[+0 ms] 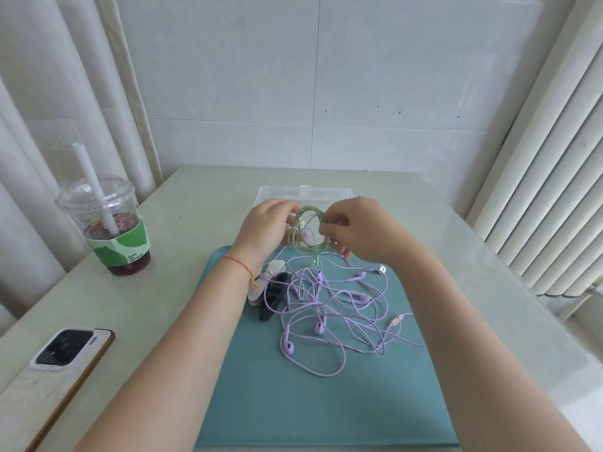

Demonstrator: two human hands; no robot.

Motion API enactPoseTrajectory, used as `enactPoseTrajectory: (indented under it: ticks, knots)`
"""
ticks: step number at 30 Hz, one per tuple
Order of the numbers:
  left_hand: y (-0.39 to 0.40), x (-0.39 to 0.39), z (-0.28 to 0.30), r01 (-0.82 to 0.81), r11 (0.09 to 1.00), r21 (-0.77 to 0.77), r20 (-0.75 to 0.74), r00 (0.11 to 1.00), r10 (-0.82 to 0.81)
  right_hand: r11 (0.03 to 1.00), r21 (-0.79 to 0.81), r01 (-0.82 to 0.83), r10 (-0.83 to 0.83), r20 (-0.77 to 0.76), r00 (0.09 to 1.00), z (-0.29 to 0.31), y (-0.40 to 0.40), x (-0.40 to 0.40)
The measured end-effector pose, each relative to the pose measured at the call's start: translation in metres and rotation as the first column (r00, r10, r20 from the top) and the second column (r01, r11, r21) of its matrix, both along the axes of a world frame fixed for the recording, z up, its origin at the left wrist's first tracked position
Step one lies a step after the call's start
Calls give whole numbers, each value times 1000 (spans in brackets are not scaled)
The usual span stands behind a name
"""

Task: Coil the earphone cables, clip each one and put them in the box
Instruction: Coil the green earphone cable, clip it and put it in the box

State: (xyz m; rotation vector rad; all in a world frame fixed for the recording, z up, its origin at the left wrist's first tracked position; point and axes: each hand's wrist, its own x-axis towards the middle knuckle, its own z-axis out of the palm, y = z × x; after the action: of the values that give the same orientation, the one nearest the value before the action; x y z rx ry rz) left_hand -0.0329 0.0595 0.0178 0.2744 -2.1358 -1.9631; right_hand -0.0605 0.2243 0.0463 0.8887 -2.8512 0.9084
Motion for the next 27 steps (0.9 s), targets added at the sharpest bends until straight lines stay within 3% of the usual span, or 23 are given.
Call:
enactPoseTrajectory:
  ticks: [5,8,11,21,27]
  knots:
    - [2,2,2,90,992,86,99,990,-98,979,-201,21,1,106,994,3,6,-4]
    - [2,3,2,143,981,131,105,982,-157,970,-242,29,3,128,992,4,7,-5]
    - [2,4,3,182,956,232,76,976,-204,971,-238,9,25,138,990,4,8,-4]
    - [-2,7,9,237,899,370,-65,971,-229,992,-121,-27,49,184,982,2,7,-2]
    - [0,9,6,307,921,241,-83,952,-295,998,-34,-55,60,159,985,-2,-2,1]
